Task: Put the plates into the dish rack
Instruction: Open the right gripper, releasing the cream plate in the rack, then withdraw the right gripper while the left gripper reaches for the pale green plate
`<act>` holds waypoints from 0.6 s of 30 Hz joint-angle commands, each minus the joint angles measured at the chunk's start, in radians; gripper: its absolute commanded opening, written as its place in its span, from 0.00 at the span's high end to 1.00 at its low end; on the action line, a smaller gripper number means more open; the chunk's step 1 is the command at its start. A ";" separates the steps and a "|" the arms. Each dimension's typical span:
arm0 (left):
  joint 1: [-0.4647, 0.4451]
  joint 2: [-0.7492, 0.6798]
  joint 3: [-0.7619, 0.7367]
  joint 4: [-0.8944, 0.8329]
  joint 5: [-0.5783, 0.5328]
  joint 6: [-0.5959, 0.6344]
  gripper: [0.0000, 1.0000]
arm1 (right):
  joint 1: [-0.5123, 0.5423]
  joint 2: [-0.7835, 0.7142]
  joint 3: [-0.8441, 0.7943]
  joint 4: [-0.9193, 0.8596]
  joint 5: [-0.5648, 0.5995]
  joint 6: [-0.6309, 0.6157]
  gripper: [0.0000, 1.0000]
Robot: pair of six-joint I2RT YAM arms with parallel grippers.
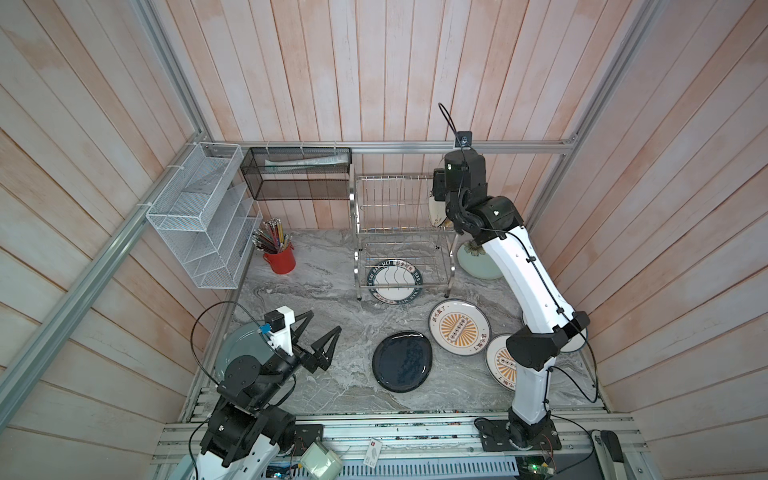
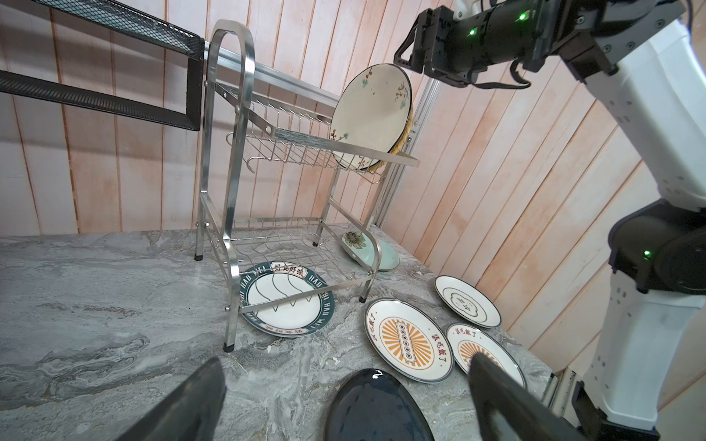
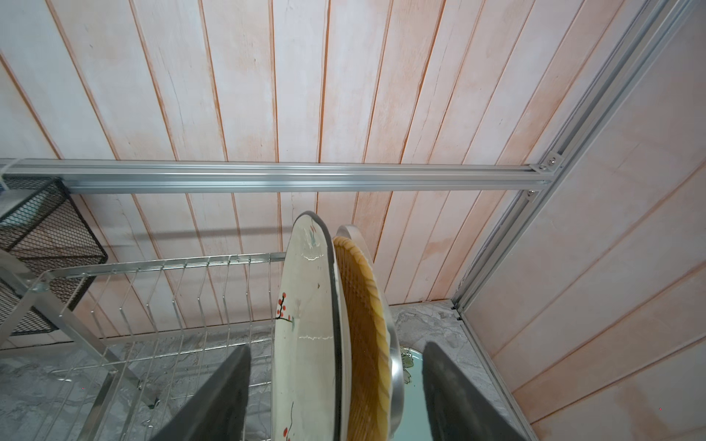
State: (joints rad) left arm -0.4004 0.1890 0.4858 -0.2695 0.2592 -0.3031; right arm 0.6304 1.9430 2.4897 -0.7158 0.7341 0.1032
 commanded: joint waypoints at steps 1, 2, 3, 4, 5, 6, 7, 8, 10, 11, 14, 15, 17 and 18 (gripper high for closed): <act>-0.002 0.013 -0.007 0.002 -0.021 -0.007 0.00 | 0.051 -0.092 0.000 0.024 -0.010 -0.024 0.26; -0.002 0.017 -0.005 -0.003 -0.023 -0.009 0.00 | 0.063 -0.126 -0.030 0.035 -0.020 -0.022 0.25; -0.001 0.022 -0.003 -0.007 -0.026 -0.010 0.00 | 0.075 -0.163 -0.074 0.051 -0.032 -0.018 0.25; -0.002 0.028 0.000 -0.011 -0.031 -0.013 0.00 | 0.091 -0.210 -0.147 0.084 -0.045 -0.020 0.24; -0.001 0.038 0.005 -0.018 -0.034 -0.018 0.00 | 0.108 -0.271 -0.237 0.129 -0.053 -0.025 0.22; -0.001 0.045 0.011 -0.024 -0.038 -0.025 0.00 | 0.124 -0.325 -0.322 0.175 -0.060 -0.028 0.19; -0.001 0.054 0.017 -0.032 -0.046 -0.032 0.00 | 0.137 -0.388 -0.422 0.224 -0.079 -0.026 0.17; -0.002 0.063 0.023 -0.040 -0.056 -0.041 0.00 | 0.147 -0.446 -0.517 0.261 -0.099 -0.017 0.16; -0.003 0.082 0.034 -0.057 -0.079 -0.061 0.00 | 0.157 -0.551 -0.687 0.317 -0.132 0.006 0.13; -0.002 0.094 0.042 -0.070 -0.093 -0.070 0.00 | 0.158 -0.603 -0.772 0.336 -0.150 0.026 0.12; -0.005 0.125 0.063 -0.104 -0.129 -0.099 0.00 | 0.160 -0.735 -1.008 0.398 -0.214 0.075 0.10; -0.007 0.133 0.068 -0.112 -0.136 -0.103 0.00 | 0.160 -0.769 -1.069 0.411 -0.227 0.090 0.09; -0.010 0.148 0.079 -0.134 -0.165 -0.136 0.00 | 0.160 -0.834 -1.186 0.429 -0.249 0.117 0.08; -0.013 0.154 0.088 -0.146 -0.182 -0.155 0.00 | 0.160 -0.856 -1.228 0.436 -0.261 0.125 0.08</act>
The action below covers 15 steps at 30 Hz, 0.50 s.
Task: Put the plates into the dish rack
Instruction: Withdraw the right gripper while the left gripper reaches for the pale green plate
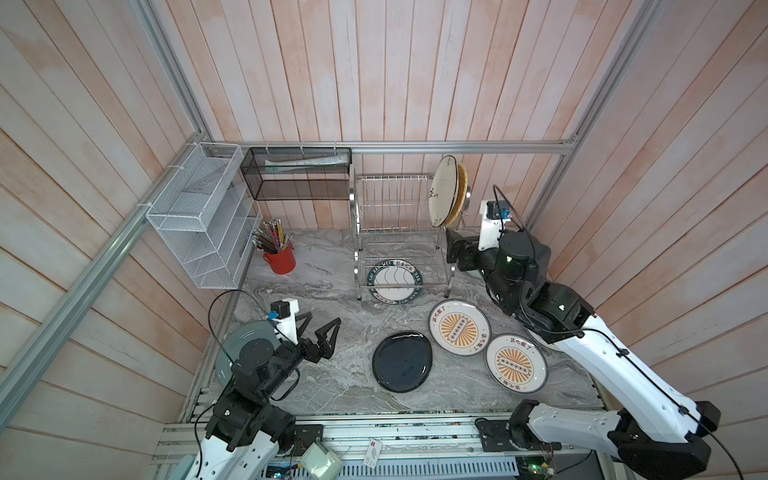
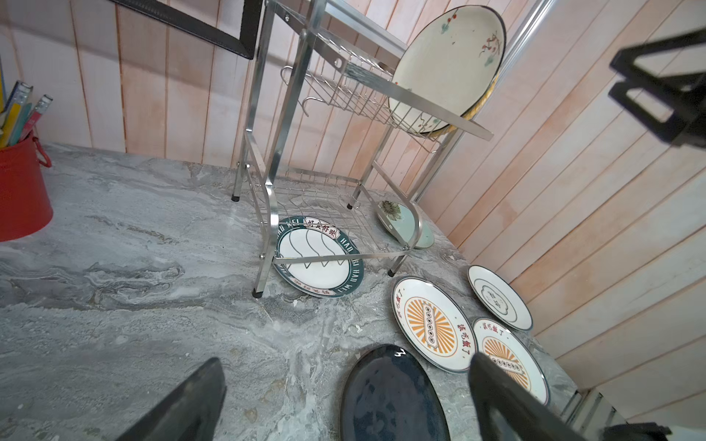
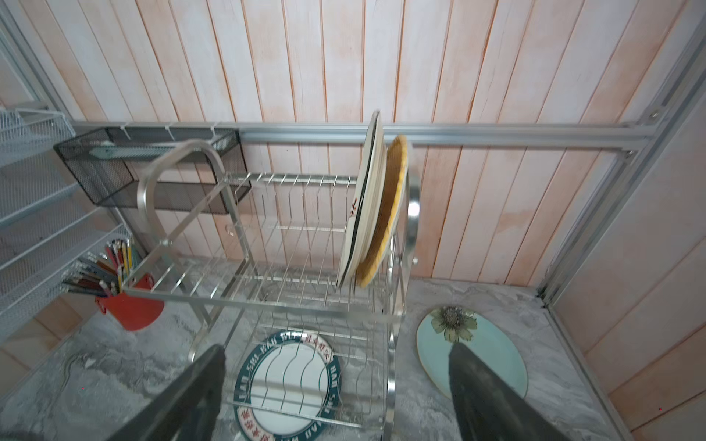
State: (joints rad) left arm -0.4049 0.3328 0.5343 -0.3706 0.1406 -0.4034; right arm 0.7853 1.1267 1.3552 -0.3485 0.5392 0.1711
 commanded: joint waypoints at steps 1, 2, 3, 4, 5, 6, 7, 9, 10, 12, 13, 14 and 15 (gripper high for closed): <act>-0.012 0.017 0.046 -0.061 -0.075 -0.071 0.00 | 0.005 -0.064 -0.133 0.070 -0.079 0.067 0.07; -0.014 0.018 0.052 -0.081 -0.096 -0.099 0.00 | 0.005 -0.082 -0.171 0.072 -0.089 0.077 0.07; -0.014 0.021 0.052 -0.103 -0.128 -0.150 0.00 | 0.005 -0.097 -0.201 0.076 -0.100 0.085 0.06; -0.013 0.021 0.046 -0.127 -0.158 -0.223 0.00 | 0.006 -0.110 -0.234 0.082 -0.117 0.090 0.06; -0.013 0.019 0.041 -0.151 -0.177 -0.285 0.00 | 0.005 -0.121 -0.264 0.091 -0.136 0.096 0.06; -0.013 0.017 0.039 -0.187 -0.202 -0.338 0.00 | 0.006 -0.131 -0.292 0.102 -0.147 0.103 0.05; -0.013 0.018 0.038 -0.233 -0.241 -0.402 0.00 | 0.006 -0.138 -0.322 0.115 -0.152 0.109 0.04; -0.012 0.016 0.044 -0.331 -0.325 -0.521 0.00 | 0.005 -0.148 -0.374 0.142 -0.170 0.121 0.03; -0.011 0.017 0.051 -0.383 -0.374 -0.579 0.00 | 0.005 -0.148 -0.393 0.151 -0.184 0.127 0.02; -0.012 0.022 0.067 -0.442 -0.468 -0.629 0.00 | 0.005 -0.141 -0.420 0.168 -0.217 0.138 0.02; -0.011 0.038 0.079 -0.479 -0.521 -0.665 0.00 | 0.004 -0.134 -0.431 0.177 -0.239 0.142 0.02; -0.009 0.060 0.086 -0.503 -0.571 -0.702 0.00 | 0.005 -0.127 -0.443 0.185 -0.256 0.151 0.02; -0.007 0.076 0.091 -0.518 -0.610 -0.728 0.00 | 0.005 -0.122 -0.452 0.191 -0.274 0.160 0.02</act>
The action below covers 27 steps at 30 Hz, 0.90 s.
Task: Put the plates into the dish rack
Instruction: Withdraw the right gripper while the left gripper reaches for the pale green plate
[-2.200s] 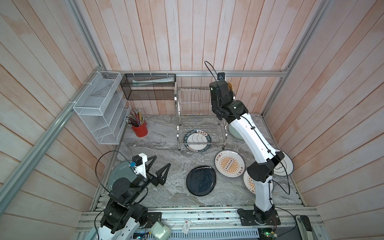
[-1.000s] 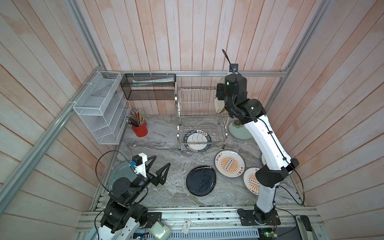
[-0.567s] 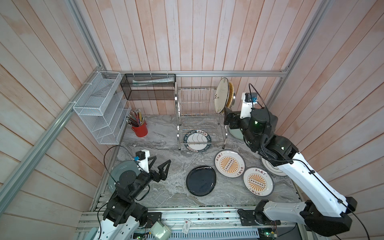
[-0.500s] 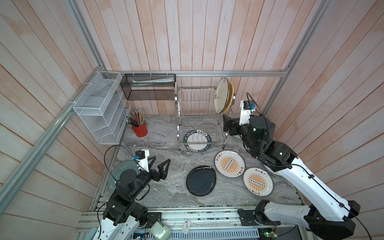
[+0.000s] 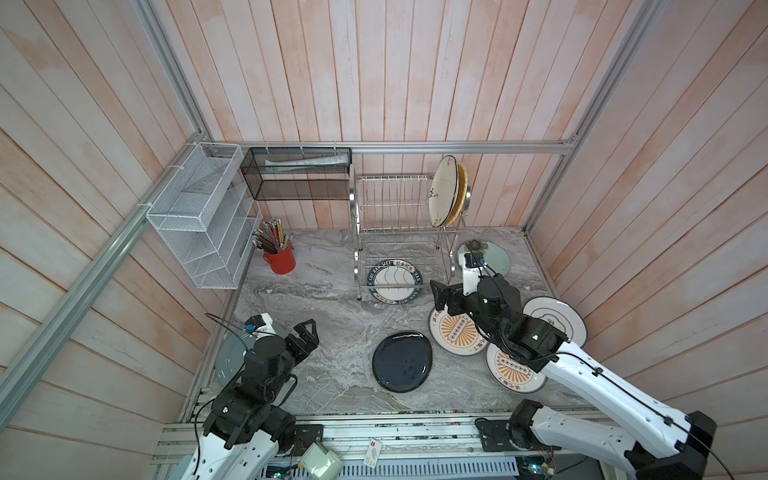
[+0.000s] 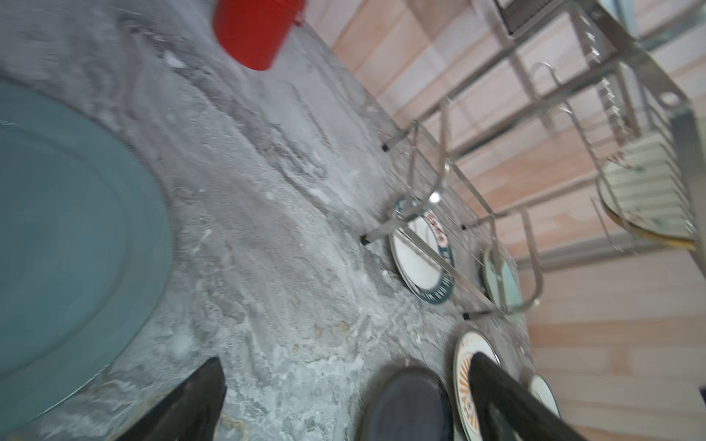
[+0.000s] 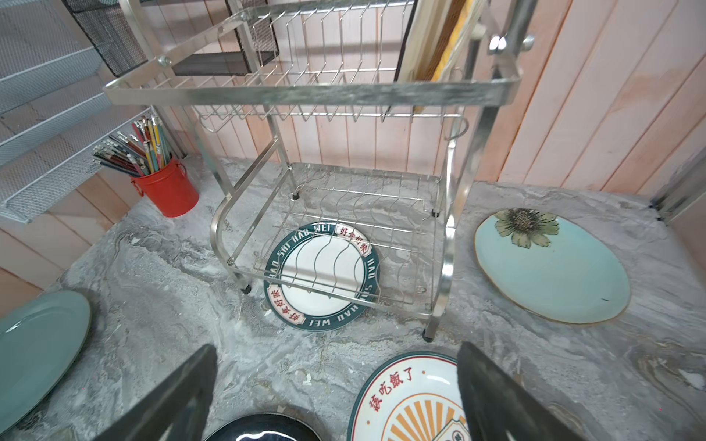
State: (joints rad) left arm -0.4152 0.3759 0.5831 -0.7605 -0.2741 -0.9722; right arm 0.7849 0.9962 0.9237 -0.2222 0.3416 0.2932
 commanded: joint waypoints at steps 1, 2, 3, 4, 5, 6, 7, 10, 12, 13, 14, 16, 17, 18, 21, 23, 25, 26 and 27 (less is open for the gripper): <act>0.008 0.046 0.042 -0.130 -0.217 -0.172 0.00 | 0.007 0.013 -0.034 0.074 -0.104 0.045 0.02; 0.016 0.056 0.035 -0.109 -0.224 -0.167 0.00 | 0.007 0.017 -0.046 0.081 -0.127 0.053 0.02; 0.023 0.059 0.028 -0.085 -0.227 -0.155 0.00 | 0.008 0.015 -0.057 0.086 -0.143 0.060 0.02; 0.036 0.065 0.014 -0.059 -0.228 -0.142 0.00 | 0.009 0.013 -0.069 0.094 -0.163 0.065 0.02; 0.061 0.071 0.000 -0.033 -0.220 -0.129 0.00 | 0.012 0.008 -0.083 0.097 -0.178 0.068 0.02; 0.092 0.078 -0.011 -0.015 -0.200 -0.118 0.00 | 0.015 0.002 -0.095 0.096 -0.188 0.071 0.02; 0.141 0.092 -0.019 0.011 -0.158 -0.096 0.00 | 0.018 -0.006 -0.111 0.103 -0.198 0.079 0.02; 0.312 0.138 -0.061 0.111 0.012 -0.027 0.00 | 0.023 -0.030 -0.171 0.128 -0.237 0.103 0.02; 0.429 0.178 -0.088 0.170 0.123 0.006 0.00 | 0.027 -0.045 -0.204 0.137 -0.242 0.116 0.02; 0.493 0.196 -0.102 0.199 0.174 0.021 0.00 | 0.027 -0.055 -0.220 0.139 -0.246 0.124 0.02; 0.541 0.212 -0.115 0.224 0.208 0.034 0.00 | 0.028 -0.063 -0.233 0.141 -0.250 0.128 0.02; 0.625 0.245 -0.137 0.271 0.276 0.056 0.00 | 0.028 -0.084 -0.259 0.142 -0.259 0.139 0.02; 0.648 0.259 -0.143 0.286 0.291 0.063 0.00 | 0.029 -0.095 -0.270 0.142 -0.260 0.142 0.02; 0.670 0.278 -0.151 0.305 0.309 0.072 0.00 | 0.030 -0.104 -0.281 0.141 -0.258 0.147 0.02; 0.717 0.328 -0.176 0.365 0.371 0.085 0.00 | 0.030 -0.122 -0.302 0.140 -0.257 0.156 0.02; 0.736 0.364 -0.188 0.394 0.389 0.087 0.00 | 0.030 -0.129 -0.310 0.138 -0.257 0.156 0.02; 0.749 0.386 -0.200 0.419 0.395 0.087 0.00 | 0.030 -0.133 -0.317 0.138 -0.262 0.156 0.02; 0.752 0.394 -0.206 0.430 0.395 0.088 0.00 | 0.030 -0.134 -0.319 0.140 -0.265 0.155 0.02; 0.757 0.404 -0.211 0.442 0.397 0.090 0.00 | 0.030 -0.136 -0.323 0.141 -0.267 0.156 0.02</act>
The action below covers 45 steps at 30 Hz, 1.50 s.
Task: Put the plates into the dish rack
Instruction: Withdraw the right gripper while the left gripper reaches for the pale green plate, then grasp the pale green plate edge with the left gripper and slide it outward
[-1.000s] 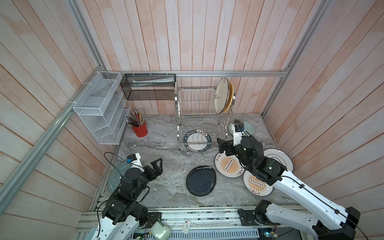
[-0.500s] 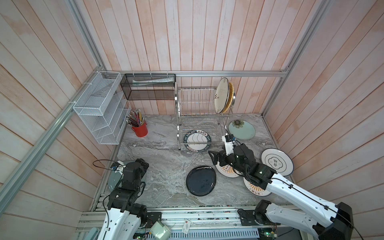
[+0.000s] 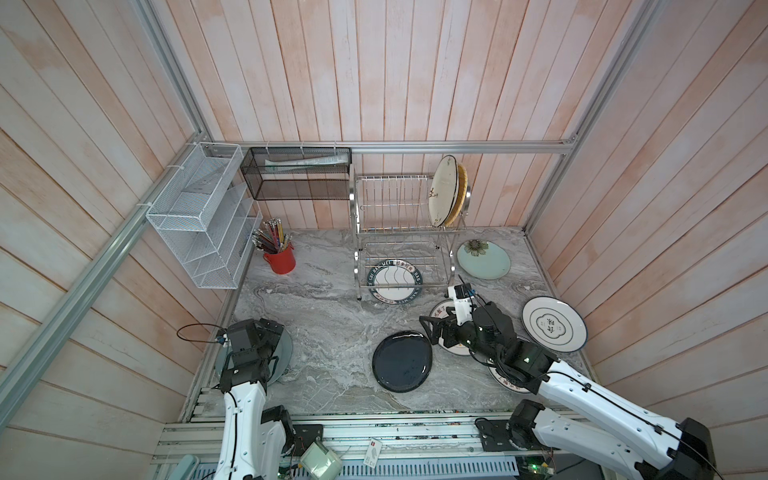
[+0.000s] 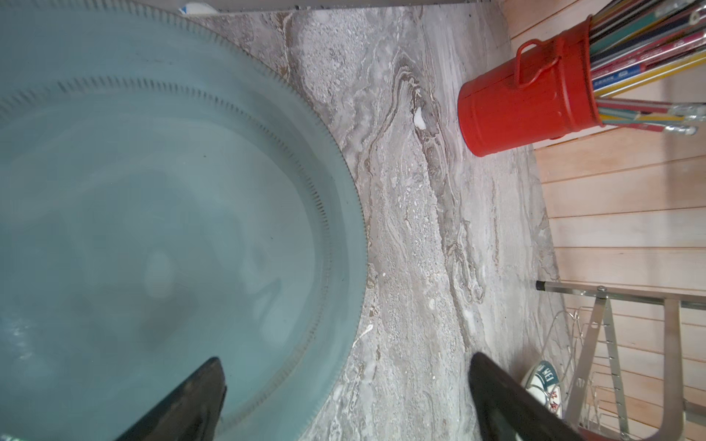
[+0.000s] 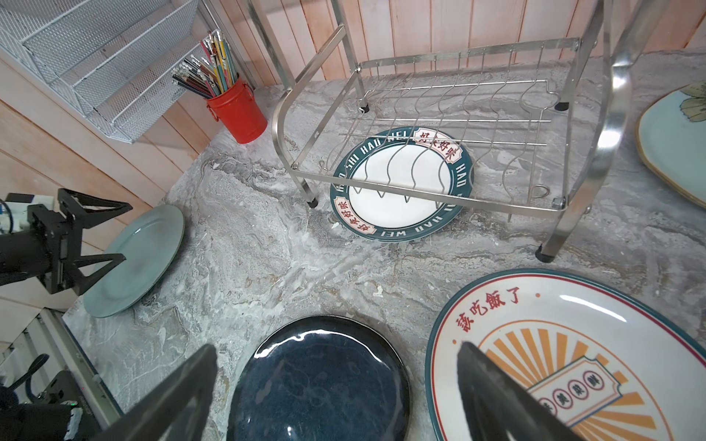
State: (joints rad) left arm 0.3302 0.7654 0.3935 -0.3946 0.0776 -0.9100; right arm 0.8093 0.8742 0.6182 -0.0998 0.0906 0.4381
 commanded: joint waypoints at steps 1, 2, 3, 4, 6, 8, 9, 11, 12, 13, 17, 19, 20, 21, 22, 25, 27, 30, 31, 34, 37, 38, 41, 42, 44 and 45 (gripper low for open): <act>0.014 0.029 -0.027 0.092 0.054 0.031 0.00 | 0.005 -0.015 -0.021 0.022 -0.021 0.014 0.02; 0.016 0.046 -0.029 0.104 0.063 0.035 0.00 | 0.005 -0.013 -0.024 0.026 -0.028 0.014 0.02; 0.016 0.067 -0.029 0.110 0.070 0.037 0.00 | 0.005 -0.012 -0.027 0.029 -0.037 0.014 0.02; 0.017 0.088 -0.030 0.122 0.076 0.038 0.00 | 0.005 -0.012 -0.030 0.032 -0.043 0.015 0.02; 0.018 0.120 -0.034 0.147 0.091 0.040 0.00 | 0.005 -0.012 -0.037 0.041 -0.047 0.019 0.02; 0.018 0.144 -0.039 0.173 0.106 0.041 0.00 | 0.005 -0.014 -0.042 0.043 -0.049 0.023 0.02; 0.018 0.155 -0.040 0.185 0.116 0.041 0.00 | 0.005 -0.015 -0.043 0.044 -0.051 0.023 0.02; 0.018 0.174 -0.042 0.198 0.126 0.039 0.00 | 0.005 -0.019 -0.049 0.045 -0.049 0.023 0.02; 0.018 0.184 -0.047 0.212 0.134 0.035 0.00 | 0.005 -0.020 -0.052 0.046 -0.048 0.024 0.02; 0.018 0.194 -0.052 0.223 0.138 0.030 0.00 | 0.005 -0.022 -0.055 0.049 -0.048 0.027 0.02; 0.018 0.243 -0.064 0.274 0.169 0.023 0.00 | 0.005 -0.027 -0.068 0.068 -0.051 0.038 0.02; 0.018 0.274 -0.064 0.298 0.193 0.019 0.00 | 0.005 -0.026 -0.074 0.071 -0.051 0.039 0.02; 0.018 0.287 -0.064 0.305 0.197 0.016 0.00 | 0.005 -0.025 -0.076 0.072 -0.053 0.040 0.02; 0.016 0.302 -0.064 0.314 0.197 0.013 0.00 | 0.005 -0.026 -0.075 0.074 -0.054 0.040 0.02; 0.017 0.316 -0.066 0.330 0.204 0.010 0.00 | 0.005 -0.026 -0.078 0.075 -0.055 0.042 0.02; 0.009 0.355 -0.065 0.361 0.219 0.006 0.00 | 0.005 -0.031 -0.080 0.077 -0.057 0.044 0.02; -0.001 0.380 -0.065 0.384 0.232 0.001 0.00 | 0.005 -0.035 -0.084 0.076 -0.055 0.046 0.02; -0.046 0.419 -0.061 0.421 0.242 -0.010 0.00 | 0.005 -0.037 -0.086 0.074 -0.051 0.045 0.02; -0.069 0.429 -0.058 0.435 0.242 -0.018 0.00 | 0.005 -0.038 -0.085 0.076 -0.050 0.047 0.02; -0.138 0.461 -0.054 0.487 0.239 -0.057 0.00 | 0.005 -0.039 -0.083 0.078 -0.049 0.048 0.02; -0.211 0.500 -0.038 0.529 0.222 -0.092 0.00 | 0.005 -0.038 -0.080 0.076 -0.049 0.051 0.02; -0.232 0.513 -0.035 0.546 0.216 -0.105 0.00 | 0.005 -0.038 -0.079 0.075 -0.048 0.051 0.02; -0.320 0.554 -0.009 0.592 0.190 -0.143 0.00 | 0.005 -0.043 -0.079 0.074 -0.040 0.053 0.02; -0.352 0.574 0.004 0.610 0.178 -0.157 0.00 | 0.005 -0.044 -0.079 0.074 -0.037 0.053 0.02; -0.419 0.621 0.038 0.650 0.171 -0.182 0.00 | 0.005 -0.037 -0.076 0.077 -0.038 0.053 0.02; -0.450 0.653 0.060 0.669 0.172 -0.194 0.00 | 0.005 -0.035 -0.074 0.076 -0.037 0.055 0.02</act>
State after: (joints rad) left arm -0.0532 1.3506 0.4252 0.2710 0.2474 -1.0393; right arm 0.8093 0.8436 0.5465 -0.0429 0.0467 0.4793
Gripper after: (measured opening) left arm 0.999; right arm 0.978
